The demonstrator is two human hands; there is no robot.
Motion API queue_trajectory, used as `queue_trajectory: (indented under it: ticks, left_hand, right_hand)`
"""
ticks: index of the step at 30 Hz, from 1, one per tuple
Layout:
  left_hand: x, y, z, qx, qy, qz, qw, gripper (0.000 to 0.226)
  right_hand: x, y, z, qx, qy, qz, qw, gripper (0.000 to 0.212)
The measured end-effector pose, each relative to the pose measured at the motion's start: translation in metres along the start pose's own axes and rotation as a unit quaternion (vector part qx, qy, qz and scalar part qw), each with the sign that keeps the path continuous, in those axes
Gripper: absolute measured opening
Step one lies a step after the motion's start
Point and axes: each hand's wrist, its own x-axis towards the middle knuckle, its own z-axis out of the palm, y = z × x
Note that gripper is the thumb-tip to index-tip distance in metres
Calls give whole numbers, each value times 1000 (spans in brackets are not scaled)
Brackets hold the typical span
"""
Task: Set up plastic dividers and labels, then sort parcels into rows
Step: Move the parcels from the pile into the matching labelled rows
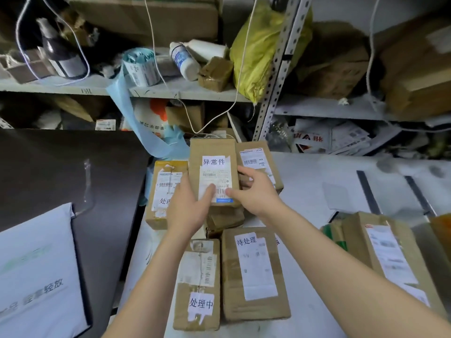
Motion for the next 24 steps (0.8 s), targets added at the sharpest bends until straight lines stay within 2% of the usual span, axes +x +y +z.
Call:
queue_trajectory:
  ticks: [8,10,13,18,24]
  left_hand:
    - [-74,73,14,35,5,80,996,64]
    - [-101,92,26,16,-7,93,996,63]
    - [-149,121,51,-10,-17,109,994,62]
    - [-241,172,106,-47,-50,151,986,56]
    - [-323,226,178,-53,-87,206,973,48]
  right_hand:
    - [-71,20,-74,65,39,-52,996,73]
    - [-96,32,-100,78,47,-64,994,69]
    - [-141,51,-145,96,49,-79,991,63]
    - [-221,94,-225,72,96,-89,989,74]
    - [-308,141,-321,56,152,-111,981,70]
